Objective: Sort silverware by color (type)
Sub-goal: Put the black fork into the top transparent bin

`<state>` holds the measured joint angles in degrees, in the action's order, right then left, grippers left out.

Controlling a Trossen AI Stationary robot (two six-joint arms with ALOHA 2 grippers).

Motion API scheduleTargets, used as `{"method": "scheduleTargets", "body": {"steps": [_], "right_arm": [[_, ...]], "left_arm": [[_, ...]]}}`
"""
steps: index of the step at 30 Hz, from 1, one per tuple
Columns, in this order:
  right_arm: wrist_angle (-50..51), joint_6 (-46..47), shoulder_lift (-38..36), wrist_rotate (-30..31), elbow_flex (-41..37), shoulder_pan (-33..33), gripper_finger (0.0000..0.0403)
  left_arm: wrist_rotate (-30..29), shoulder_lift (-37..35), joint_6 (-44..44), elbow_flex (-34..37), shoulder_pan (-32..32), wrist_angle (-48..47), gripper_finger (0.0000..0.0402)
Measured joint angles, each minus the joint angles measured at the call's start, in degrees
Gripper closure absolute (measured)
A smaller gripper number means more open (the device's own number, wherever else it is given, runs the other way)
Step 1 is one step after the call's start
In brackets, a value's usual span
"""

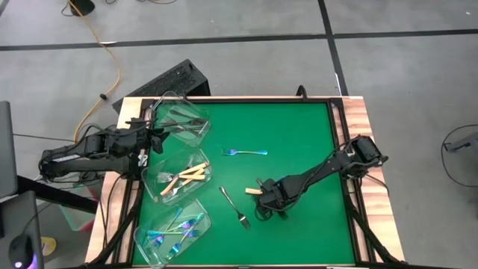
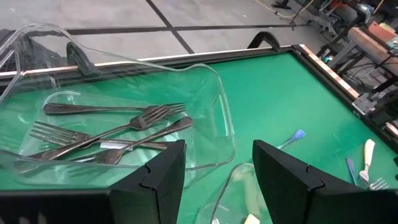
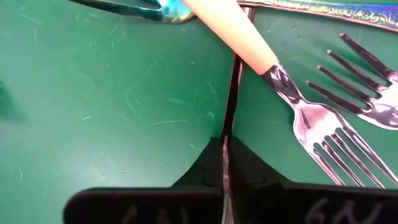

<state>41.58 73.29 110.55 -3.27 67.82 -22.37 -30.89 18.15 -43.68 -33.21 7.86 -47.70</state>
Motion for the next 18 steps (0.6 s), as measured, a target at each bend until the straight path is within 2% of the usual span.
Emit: {"method": "scheduleTargets", "body": {"steps": [18], "right_arm": [[5.0, -1.9, 0.8, -0.5, 9.3, -0.2, 0.0393]], "left_arm": [[-0.6, 0.0, -0.2, 0.0, 0.0, -0.6, 0.023]]}}
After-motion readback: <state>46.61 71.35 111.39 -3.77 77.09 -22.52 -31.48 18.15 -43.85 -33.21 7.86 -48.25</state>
